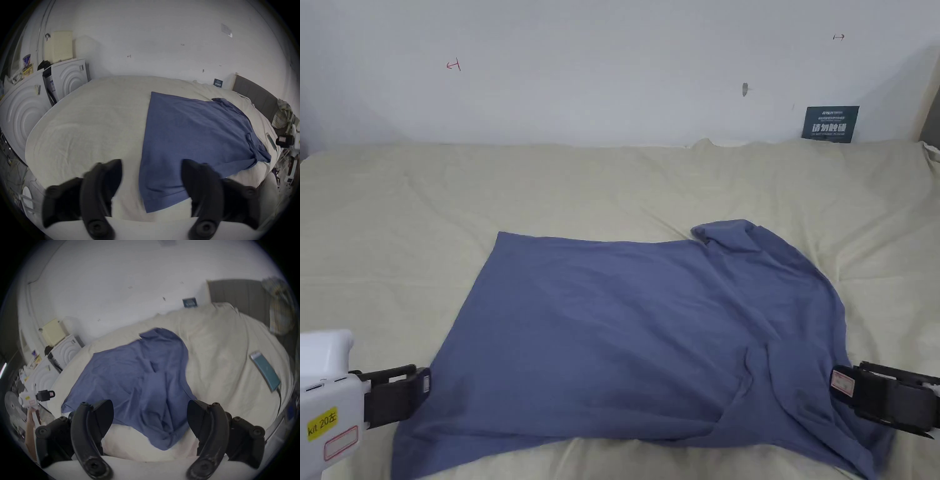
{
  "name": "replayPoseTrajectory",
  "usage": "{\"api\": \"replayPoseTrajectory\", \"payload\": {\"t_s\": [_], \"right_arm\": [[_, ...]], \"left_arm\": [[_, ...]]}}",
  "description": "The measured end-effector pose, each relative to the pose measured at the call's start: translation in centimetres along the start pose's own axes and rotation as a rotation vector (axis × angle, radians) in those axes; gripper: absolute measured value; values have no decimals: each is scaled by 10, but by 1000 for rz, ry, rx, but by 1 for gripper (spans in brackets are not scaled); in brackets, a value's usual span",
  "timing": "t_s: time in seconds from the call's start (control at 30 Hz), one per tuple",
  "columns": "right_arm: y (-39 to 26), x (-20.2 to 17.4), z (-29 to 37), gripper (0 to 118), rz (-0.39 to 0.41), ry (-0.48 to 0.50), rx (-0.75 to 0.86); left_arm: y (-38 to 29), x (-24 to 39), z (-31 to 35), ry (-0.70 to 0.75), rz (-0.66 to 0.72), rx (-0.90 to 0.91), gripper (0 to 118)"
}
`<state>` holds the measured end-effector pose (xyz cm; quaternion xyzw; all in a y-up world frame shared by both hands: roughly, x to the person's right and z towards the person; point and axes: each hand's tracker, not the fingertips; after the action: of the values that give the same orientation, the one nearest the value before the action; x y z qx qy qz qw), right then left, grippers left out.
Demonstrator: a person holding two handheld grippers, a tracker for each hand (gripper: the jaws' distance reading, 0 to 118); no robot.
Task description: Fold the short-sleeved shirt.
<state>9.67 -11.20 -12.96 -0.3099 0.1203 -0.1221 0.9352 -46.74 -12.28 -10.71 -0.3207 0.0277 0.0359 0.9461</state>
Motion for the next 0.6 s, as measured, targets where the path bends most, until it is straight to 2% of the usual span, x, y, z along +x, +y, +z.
{"api": "replayPoseTrajectory", "payload": {"t_s": [0.03, 0.1, 0.17, 0.2, 0.23, 0.27, 0.3, 0.33, 0.37, 0.47, 0.6], "right_arm": [[1, -7, 3, 95, 18, -1, 3], [-2, -20, 8, 95, 57, 53, 19], [-10, -30, 6, 92, 49, 99, 20], [-15, -35, 4, 80, 37, 110, 14], [-21, -39, 3, 61, 27, 123, 17], [-28, -42, 0, 31, 27, 132, 23], [-34, -47, -4, 2, 30, 123, 25], [-40, -50, -7, 1, 48, 101, 28], [-45, -51, -13, 0, 62, 90, 3], [-57, -52, -25, 0, 36, 154, -58], [-63, -57, -37, 0, 52, 155, -81]], "left_arm": [[1, 3, 2, -12, -4, 6, 83], [0, 8, 7, -40, 0, 10, 84], [-4, 16, 12, -50, -20, 17, 84], [-6, 18, 13, -60, -30, -1, 83], [-9, 19, 13, -55, -28, -25, 81], [-14, 20, 14, -51, -24, -33, 72], [-20, 19, 16, -57, -27, -46, 47], [-26, 18, 17, -52, -23, -56, 22], [-33, 17, 18, -45, -21, -64, 3], [-51, 0, 14, -38, 4, -155, 0], [-62, -14, 9, -4, 19, -171, 0]]}}
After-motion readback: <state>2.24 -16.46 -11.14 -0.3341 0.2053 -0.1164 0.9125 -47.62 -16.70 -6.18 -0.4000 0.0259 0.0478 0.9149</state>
